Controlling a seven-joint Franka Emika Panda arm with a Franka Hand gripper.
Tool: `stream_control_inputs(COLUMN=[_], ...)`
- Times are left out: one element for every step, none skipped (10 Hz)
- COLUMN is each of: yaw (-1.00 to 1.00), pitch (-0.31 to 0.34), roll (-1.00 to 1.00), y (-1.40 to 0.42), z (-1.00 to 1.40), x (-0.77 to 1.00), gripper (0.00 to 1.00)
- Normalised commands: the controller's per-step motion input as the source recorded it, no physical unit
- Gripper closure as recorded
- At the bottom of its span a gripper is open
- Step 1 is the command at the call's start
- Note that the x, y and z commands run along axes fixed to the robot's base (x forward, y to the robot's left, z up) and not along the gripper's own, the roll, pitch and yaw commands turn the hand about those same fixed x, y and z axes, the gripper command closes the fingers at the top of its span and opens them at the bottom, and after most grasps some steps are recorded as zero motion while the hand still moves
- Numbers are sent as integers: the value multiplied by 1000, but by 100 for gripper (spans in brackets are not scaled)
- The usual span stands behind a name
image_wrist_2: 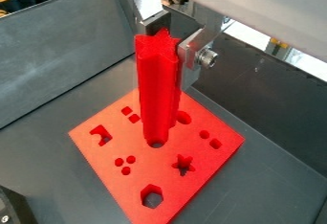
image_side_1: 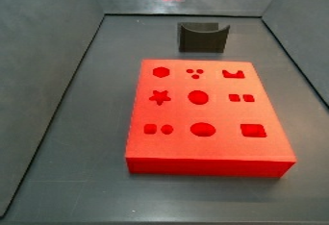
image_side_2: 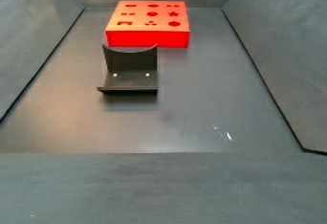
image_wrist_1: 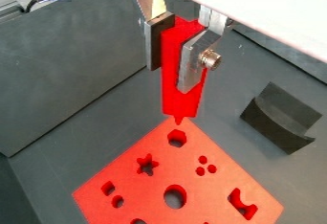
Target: Insert the star object.
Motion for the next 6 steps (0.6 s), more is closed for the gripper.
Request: stream_control_inputs(yaw=[-274,-400,-526,-880,-926,-940], pitch=[-9,-49,-16,83,117,116], roll=[-69,-144,33,54,24,21], y=[-14,-180,-457,-283,-157,-117], z=[-449,-774,-846,-774,-714,-689], x=[169,194,194,-3,-9,-9], gripper=[100,100,100,100,100,100])
